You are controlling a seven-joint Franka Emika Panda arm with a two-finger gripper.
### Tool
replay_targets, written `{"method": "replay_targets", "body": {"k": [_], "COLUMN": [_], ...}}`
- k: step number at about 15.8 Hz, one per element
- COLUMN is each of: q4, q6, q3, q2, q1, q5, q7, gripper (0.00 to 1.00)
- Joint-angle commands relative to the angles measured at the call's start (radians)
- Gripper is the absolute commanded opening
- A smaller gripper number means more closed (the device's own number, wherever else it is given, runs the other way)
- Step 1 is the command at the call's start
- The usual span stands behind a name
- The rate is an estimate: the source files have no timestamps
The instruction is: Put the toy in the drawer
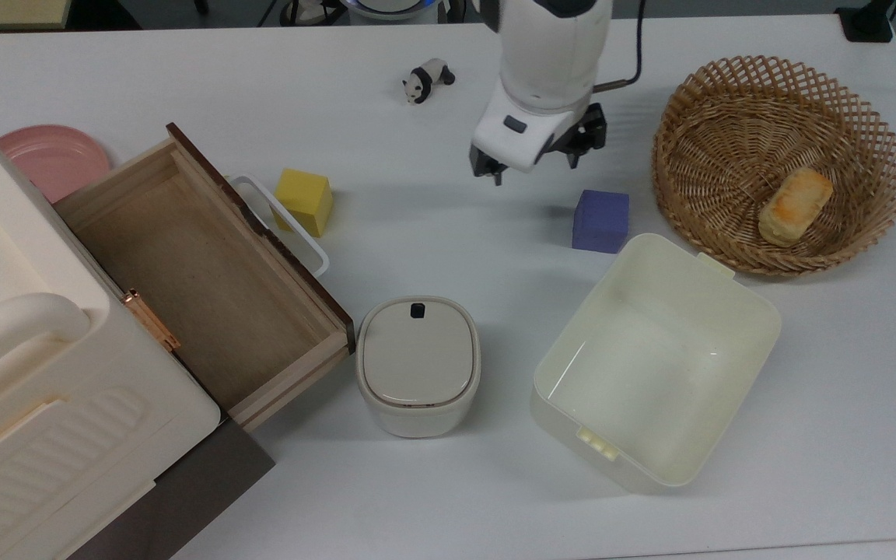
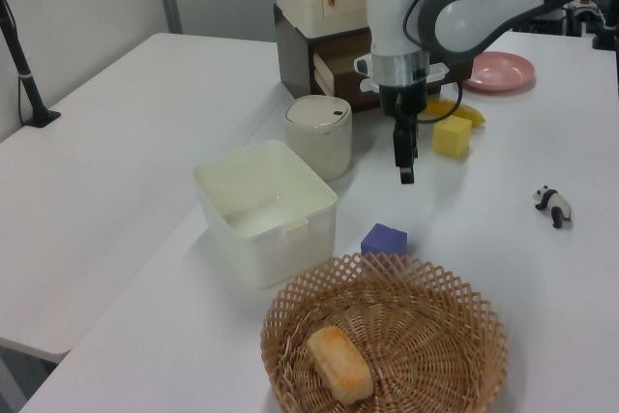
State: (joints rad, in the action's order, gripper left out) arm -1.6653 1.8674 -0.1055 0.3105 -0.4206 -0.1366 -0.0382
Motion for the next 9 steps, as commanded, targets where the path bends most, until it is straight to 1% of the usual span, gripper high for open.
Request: {"method": "replay_targets", "body": {"k": [1, 5, 6, 9], "q4": [0.001, 0.030, 0.033, 0.032], "q6": [0.090, 0.143, 0.171, 0.190], "q3": [-0.023, -0.023, -0.023, -0.023], "q2": [0.057, 0.153, 0.156, 0.159], "q1": [-0.075, -0.112, -0.116, -0.130], "q5": [-0.023, -0.017, -0.017, -0.015], "q7": [-0.103, -0.161, -0.170, -0.195], "gripper": [1.00, 1.00, 1.00, 1.00]}}
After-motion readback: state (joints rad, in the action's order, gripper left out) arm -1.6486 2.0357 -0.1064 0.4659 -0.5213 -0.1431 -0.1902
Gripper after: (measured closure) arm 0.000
